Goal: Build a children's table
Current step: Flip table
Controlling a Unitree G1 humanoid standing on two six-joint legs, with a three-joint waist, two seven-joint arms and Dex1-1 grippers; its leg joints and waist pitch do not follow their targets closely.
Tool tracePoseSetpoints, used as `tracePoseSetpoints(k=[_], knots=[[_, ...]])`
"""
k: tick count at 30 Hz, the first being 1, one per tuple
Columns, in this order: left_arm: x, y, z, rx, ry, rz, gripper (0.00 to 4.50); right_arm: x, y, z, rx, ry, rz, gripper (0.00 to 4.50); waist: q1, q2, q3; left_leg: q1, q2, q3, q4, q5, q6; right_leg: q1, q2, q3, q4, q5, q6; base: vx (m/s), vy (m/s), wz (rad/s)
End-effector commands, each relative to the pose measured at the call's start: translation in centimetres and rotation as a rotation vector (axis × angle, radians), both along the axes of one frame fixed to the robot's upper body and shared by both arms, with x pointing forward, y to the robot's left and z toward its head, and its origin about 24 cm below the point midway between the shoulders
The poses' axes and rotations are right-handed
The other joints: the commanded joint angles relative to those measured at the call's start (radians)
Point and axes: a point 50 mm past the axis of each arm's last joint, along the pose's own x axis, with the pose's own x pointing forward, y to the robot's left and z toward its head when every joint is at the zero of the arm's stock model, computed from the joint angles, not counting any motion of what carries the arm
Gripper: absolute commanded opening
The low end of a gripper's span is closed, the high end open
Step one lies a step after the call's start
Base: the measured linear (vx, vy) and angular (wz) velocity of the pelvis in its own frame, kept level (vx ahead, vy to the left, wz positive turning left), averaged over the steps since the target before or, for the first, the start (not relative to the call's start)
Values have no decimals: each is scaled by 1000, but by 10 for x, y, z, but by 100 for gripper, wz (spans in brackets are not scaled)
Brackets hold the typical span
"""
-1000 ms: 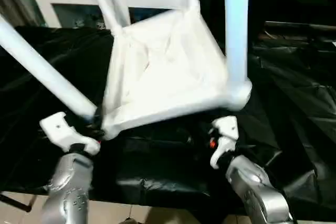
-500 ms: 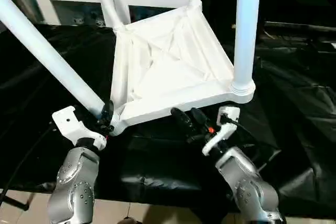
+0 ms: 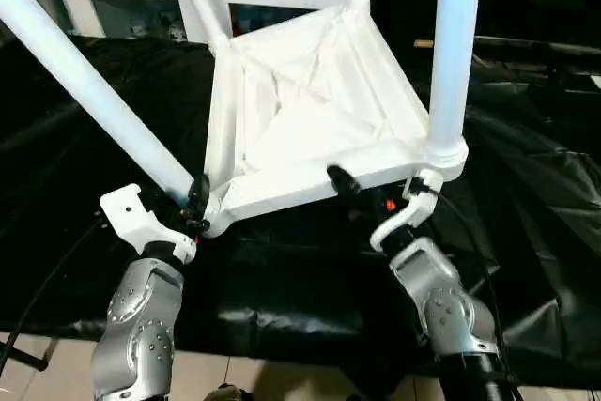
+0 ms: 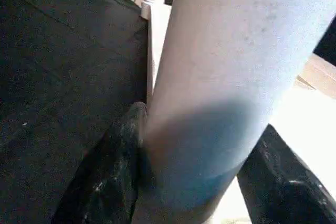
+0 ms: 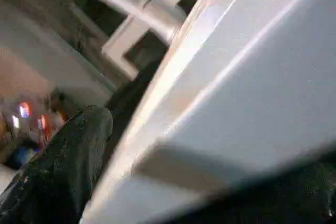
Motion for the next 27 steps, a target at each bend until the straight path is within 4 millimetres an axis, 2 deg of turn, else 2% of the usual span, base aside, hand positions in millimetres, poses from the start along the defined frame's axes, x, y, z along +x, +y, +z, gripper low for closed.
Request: tracePoseSetpoints(k=[1, 2, 3, 4, 5, 7, 8, 11, 12, 14, 19, 25, 26, 27], knots=[[4, -24, 13, -106, -88, -115, 227, 1, 23, 2, 139, 32, -7, 450, -3, -4, -57, 19, 35, -19, -83, -218, 16, 26, -31, 18, -50, -148, -144, 0, 0, 0], [4, -28, 14, -100, -92, -142, 227, 6, 27, 3, 150, 41, -3, 450, 1, -1, -68, 19, 35, -17, -70, -106, 52, 30, -29, 15, -33, -15, -174, 0, 0, 0], [4, -29, 14, -96, -93, -149, 227, 7, 29, 3, 153, 43, 1, 450, 7, 1, -67, 22, 35, -16, -67, -78, 63, 29, -25, 13, -33, 21, -179, 0, 0, 0], [5, -32, 17, -88, -100, -173, 227, 12, 33, 4, 167, 57, 1, 450, 7, -3, -64, 19, 35, -12, -65, -48, 82, 30, -23, 13, -28, 71, -195, 0, 0, 0], [5, -33, 17, -88, -103, -178, 227, 13, 33, 4, 170, 61, -1, 450, 7, -3, -63, 16, 34, -13, -67, -50, 86, 35, -27, 11, -27, 65, -204, 0, 0, 0], [5, -35, 18, -79, -110, -199, 227, 16, 36, 4, 181, 76, -5, 450, 6, -5, -61, 19, 36, -11, -68, -74, 87, 34, -28, 12, -30, 33, -207, 0, 0, 0], [4, -37, 19, -69, -112, -209, 227, 18, 38, 4, 181, 82, -5, 450, 7, -4, -58, 21, 38, -10, -71, -116, 80, 33, -31, 13, -37, -33, -204, 0, 0, 0], [2, -40, 20, -47, -119, -235, 227, 22, 38, 4, 218, 104, -28, 450, 8, -3, -55, 23, 41, -12, -76, -157, 59, 30, -33, 14, -43, -106, -188, 0, 0, 0], [0, -41, 20, -36, -127, -244, 227, 25, 37, 4, 240, 115, -50, 450, 8, -8, -55, 23, 41, -12, -78, -167, 52, 31, -33, 14, -43, -122, -181, 0, 0, 0], [-1, -41, 21, -25, -137, -249, 227, 27, 35, 3, 261, 119, -66, 450, 7, -9, -57, 21, 41, -11, -77, -161, 47, 32, -33, 14, -42, -112, -177, 0, 0, 0], [-2, -41, 22, -12, -149, -263, 227, 31, 31, 3, 308, 118, -92, 404, 7, -11, -58, 21, 39, -11, -73, -135, 60, 33, -32, 13, -37, -69, -181, 0, 0, 0], [-2, -39, 22, 5, -156, -257, 227, 33, 30, 4, 315, 112, -100, 348, 9, -12, -58, 20, 40, -10, -73, -134, 61, 33, -33, 13, -37, -83, -189, 0, 0, 0], [-2, -40, 23, 8, -158, -257, 227, 34, 30, 4, 316, 110, -100, 348, 8, -13, -57, 20, 40, -10, -73, -135, 61, 33, -32, 13, -37, -84, -190, 0, 0, 0], [-2, -40, 23, 9, -161, -257, 227, 34, 30, 4, 317, 109, -98, 327, 9, -16, -59, 21, 40, -10, -73, -136, 62, 34, -33, 13, -37, -85, -191, 0, 0, 0]])
